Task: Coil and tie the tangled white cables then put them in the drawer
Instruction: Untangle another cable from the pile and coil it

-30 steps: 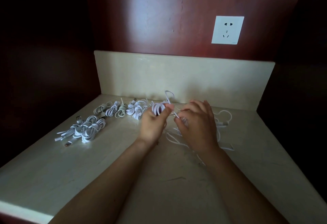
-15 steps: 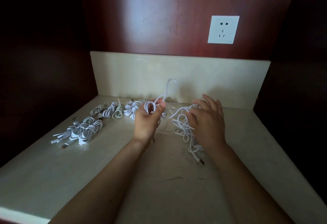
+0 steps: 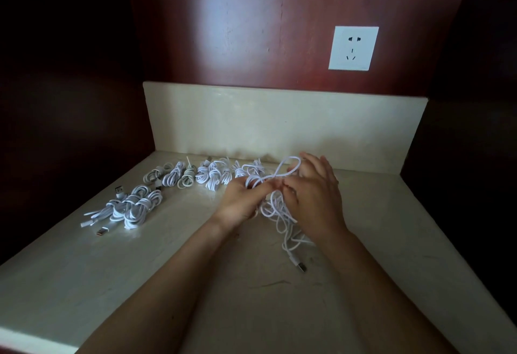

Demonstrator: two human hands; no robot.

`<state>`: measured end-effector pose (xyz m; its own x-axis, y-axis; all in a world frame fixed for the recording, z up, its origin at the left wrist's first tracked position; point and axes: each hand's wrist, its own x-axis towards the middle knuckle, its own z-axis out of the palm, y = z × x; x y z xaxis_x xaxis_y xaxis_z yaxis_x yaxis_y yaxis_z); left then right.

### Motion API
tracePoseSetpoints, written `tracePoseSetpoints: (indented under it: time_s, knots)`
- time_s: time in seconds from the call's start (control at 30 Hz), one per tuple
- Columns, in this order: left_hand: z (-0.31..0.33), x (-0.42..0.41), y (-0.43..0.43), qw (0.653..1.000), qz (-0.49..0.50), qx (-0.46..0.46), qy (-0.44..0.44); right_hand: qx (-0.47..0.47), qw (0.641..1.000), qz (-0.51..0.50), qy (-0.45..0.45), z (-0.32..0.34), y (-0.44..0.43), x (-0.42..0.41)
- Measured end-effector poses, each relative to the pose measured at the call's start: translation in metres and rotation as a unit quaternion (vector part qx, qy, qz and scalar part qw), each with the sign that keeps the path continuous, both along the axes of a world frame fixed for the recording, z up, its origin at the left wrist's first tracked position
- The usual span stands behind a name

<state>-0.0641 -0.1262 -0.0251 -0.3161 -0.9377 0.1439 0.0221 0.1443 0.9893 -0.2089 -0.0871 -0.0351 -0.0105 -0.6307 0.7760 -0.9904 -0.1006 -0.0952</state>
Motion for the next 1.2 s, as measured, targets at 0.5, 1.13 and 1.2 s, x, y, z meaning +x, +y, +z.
tracePoseSetpoints:
  time_s: [0.5,1.13,1.2]
  knots:
    - [0.017,0.011,-0.01,0.938,0.148,0.097,0.297,0.06,0.985,-0.135,-0.089,-0.007,0.003,-0.053]
    - [-0.006,-0.004,-0.001,0.994,0.026,-0.094,0.058,0.049,0.994,0.061,-0.074,0.005,0.005,0.004]
    - [-0.006,-0.005,0.001,0.989,0.058,-0.132,0.023,0.046,0.995,0.051,-0.073,0.005,0.005,0.005]
